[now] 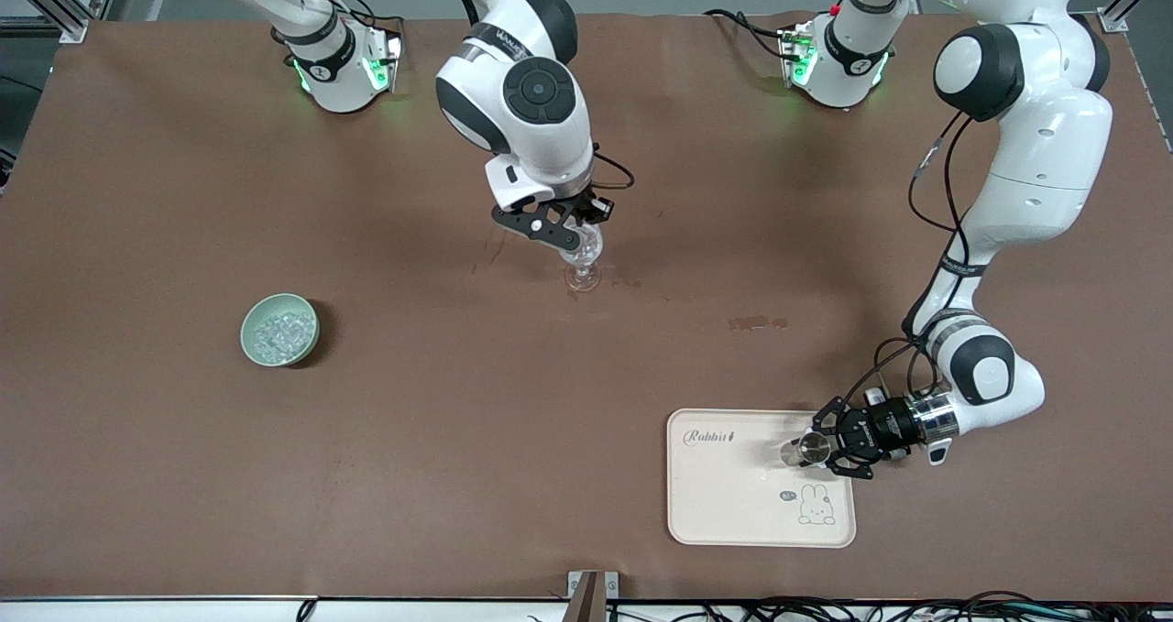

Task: Pour wine and add ice with both arms
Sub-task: 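Drop the ice into the glass while the left gripper sets the jigger on the tray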

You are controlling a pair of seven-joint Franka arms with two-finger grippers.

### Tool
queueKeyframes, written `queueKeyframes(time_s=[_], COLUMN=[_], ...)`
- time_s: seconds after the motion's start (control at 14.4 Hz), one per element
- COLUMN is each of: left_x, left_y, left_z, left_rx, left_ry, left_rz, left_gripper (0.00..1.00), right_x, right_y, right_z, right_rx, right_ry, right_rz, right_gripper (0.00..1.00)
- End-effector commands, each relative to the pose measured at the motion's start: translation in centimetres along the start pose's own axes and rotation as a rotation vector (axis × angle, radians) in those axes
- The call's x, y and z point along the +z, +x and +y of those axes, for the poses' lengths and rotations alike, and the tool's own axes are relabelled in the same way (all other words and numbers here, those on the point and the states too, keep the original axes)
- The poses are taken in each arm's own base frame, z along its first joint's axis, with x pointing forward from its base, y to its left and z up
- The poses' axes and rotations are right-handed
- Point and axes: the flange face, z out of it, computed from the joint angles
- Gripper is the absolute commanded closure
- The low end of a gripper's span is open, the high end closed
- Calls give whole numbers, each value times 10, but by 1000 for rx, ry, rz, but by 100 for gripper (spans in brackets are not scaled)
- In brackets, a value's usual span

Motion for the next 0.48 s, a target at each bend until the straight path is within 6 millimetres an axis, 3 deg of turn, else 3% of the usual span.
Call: queueKeyframes(time_s=[0.0, 0.14, 0.28, 0.42], left_x=[-7, -27, -63, -79], left_y=[-13, -32, -53, -64], left_z=[6, 11, 19, 14], left_rx=[48, 138, 283, 403], left_ry=[5, 58, 140, 289], left_rz=[22, 116, 303, 465], left_gripper=[0, 0, 0, 0], right_x=[1, 5, 7, 6], right_y=[-1, -2, -5, -3], right_z=[-5, -6, -7, -8], right_rx=[14, 13, 8, 11], right_ry=[-1, -6, -9, -7], right_rz=[18, 15, 13, 13], right_gripper=[95, 90, 85, 77])
